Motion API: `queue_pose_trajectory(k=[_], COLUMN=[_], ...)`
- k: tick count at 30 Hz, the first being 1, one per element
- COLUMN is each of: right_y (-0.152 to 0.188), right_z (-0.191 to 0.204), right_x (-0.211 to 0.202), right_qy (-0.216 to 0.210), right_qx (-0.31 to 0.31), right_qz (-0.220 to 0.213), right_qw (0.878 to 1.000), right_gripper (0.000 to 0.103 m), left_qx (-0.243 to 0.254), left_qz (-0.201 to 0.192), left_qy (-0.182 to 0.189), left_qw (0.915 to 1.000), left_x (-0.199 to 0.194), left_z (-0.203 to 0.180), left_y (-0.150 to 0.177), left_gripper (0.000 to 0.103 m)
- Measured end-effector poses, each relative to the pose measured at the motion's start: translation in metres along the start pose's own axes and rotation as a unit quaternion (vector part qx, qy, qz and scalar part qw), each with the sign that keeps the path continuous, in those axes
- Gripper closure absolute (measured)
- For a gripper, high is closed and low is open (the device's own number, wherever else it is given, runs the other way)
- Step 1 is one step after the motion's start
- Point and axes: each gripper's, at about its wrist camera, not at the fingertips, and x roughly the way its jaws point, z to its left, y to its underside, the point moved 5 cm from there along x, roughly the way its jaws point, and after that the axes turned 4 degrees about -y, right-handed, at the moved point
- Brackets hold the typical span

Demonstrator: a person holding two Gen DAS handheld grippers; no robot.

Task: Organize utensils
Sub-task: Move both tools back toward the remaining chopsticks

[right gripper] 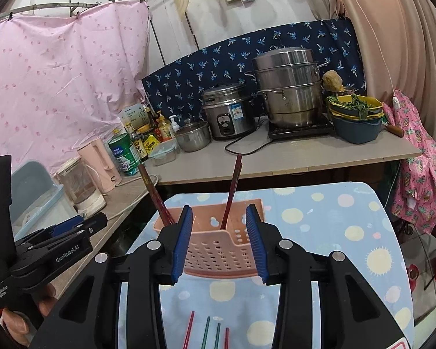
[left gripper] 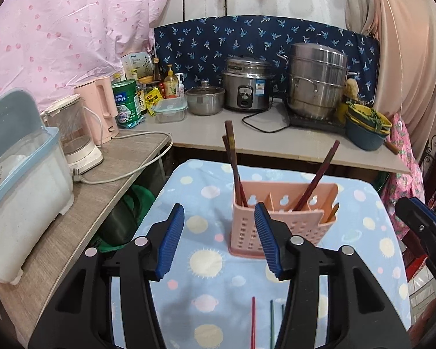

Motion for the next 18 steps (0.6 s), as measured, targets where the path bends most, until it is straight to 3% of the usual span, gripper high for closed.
queue_pose_trajectory(k=[18], right_y=[0.107], right_z=[0.020], right_x=[-0.054], right_qy=[-0.003], right_qx=[-0.026], right_qz=[0.058], right_qw=[0.998], right_gripper=[0.066], left_qx=[0.023], left_qz=[0.052], left_qy=[-0.018], left_qw=[0.9982], left_x=[-0.028], left_z=[0.018], left_y=[0.111], left_gripper=[0.055])
